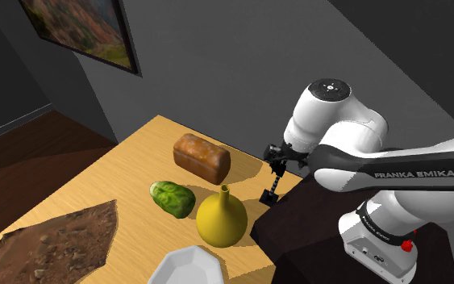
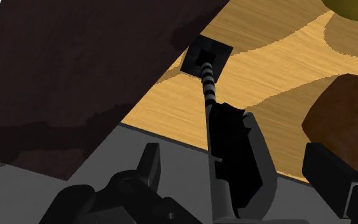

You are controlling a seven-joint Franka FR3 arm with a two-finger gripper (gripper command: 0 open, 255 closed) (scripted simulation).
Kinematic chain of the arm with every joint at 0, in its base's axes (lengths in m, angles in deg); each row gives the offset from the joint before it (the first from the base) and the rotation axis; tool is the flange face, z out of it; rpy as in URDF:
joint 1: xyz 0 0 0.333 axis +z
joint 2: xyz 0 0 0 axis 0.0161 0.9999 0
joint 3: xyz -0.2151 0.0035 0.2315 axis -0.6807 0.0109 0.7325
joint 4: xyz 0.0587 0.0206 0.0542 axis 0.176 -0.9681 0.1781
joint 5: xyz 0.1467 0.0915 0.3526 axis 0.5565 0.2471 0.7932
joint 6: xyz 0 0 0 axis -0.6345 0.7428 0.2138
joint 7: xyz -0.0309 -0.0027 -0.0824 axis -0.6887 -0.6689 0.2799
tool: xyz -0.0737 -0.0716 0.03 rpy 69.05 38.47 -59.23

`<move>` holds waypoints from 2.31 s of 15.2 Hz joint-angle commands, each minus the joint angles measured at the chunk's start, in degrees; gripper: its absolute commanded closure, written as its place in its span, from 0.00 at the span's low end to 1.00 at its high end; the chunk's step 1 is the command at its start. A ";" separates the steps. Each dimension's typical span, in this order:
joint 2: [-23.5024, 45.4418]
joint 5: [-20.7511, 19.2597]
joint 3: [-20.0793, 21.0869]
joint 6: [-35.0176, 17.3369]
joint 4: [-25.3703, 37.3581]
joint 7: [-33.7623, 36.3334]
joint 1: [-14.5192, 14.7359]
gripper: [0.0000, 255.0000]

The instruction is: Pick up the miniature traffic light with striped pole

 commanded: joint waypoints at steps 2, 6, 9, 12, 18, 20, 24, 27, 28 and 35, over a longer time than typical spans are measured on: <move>5.22 0.23 4.99 -5.80 -0.27 4.48 -2.75 0.00; 10.15 -0.47 8.53 -11.53 -0.91 6.13 -5.70 0.00; 12.20 -1.08 10.20 -13.86 -1.08 6.97 -7.32 0.00; 12.33 -1.14 10.34 -13.95 -1.02 7.06 -7.44 1.00; 12.31 -1.15 10.36 -13.86 -0.95 7.10 -7.44 1.00; 12.20 -1.08 10.20 -13.86 -1.08 6.97 -7.32 1.00; 7.10 0.08 6.29 -8.02 -0.56 5.06 -3.75 1.00; 3.57 0.29 3.93 -3.83 0.03 3.98 -2.01 1.00; 2.46 0.26 3.21 -2.48 0.26 3.68 -1.56 1.00; -4.28 -0.76 -1.17 6.35 2.39 1.94 0.35 1.00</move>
